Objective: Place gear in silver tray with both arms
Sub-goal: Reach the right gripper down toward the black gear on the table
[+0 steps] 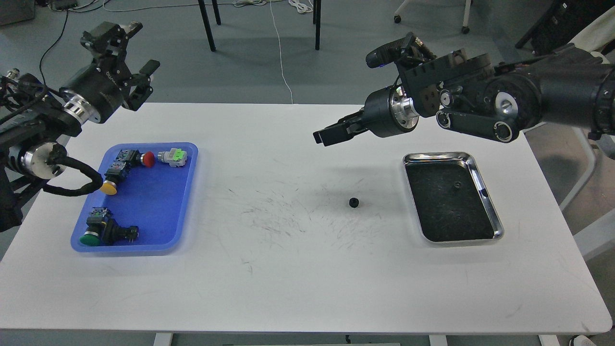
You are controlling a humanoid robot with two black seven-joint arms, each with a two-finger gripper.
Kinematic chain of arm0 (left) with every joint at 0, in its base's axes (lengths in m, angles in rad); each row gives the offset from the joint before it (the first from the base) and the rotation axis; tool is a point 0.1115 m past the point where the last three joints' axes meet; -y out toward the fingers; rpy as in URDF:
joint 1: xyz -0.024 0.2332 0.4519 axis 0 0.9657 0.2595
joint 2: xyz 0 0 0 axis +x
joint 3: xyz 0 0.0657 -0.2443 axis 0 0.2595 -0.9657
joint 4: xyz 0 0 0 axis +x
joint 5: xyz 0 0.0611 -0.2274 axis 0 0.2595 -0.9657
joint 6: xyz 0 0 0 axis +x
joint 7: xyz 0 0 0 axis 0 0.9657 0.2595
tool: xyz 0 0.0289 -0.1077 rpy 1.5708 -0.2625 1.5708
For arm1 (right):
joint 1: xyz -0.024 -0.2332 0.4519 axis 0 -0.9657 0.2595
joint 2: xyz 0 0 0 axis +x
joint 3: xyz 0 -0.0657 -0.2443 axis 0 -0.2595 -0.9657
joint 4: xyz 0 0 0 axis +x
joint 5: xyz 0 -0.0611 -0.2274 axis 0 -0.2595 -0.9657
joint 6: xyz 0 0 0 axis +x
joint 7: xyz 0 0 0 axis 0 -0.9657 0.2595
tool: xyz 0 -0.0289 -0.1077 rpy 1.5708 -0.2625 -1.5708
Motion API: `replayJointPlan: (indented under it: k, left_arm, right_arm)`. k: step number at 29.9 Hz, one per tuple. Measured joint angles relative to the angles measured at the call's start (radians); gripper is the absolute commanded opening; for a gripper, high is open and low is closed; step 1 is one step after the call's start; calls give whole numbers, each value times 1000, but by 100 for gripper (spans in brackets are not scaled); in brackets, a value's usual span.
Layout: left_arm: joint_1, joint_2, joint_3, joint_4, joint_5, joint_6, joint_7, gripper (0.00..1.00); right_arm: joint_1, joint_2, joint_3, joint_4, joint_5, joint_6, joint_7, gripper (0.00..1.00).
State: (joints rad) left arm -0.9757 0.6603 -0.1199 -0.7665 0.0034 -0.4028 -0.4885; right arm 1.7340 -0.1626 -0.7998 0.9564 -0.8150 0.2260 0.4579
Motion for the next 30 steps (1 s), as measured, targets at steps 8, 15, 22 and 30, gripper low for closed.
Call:
replayJointPlan:
  k: [8,15,22,30]
  left_arm:
    - [18,18,4,-7,8,-19,0,100]
    - [20,56,-49,4,-17,-77,52,100]
    - [13,21,-104,29,-66,-86,295,100]
    - [35,-63,-111,87,-81,-86,317,100]
  right_arm:
    - [20,35,-42,10,-39,0,27,95]
    - [21,36,-49,10,-62,0,27,95]
    - [24,30,-56,11,-128,12,31,95]
    - [11,28,-65,9,-286,15,31,94]
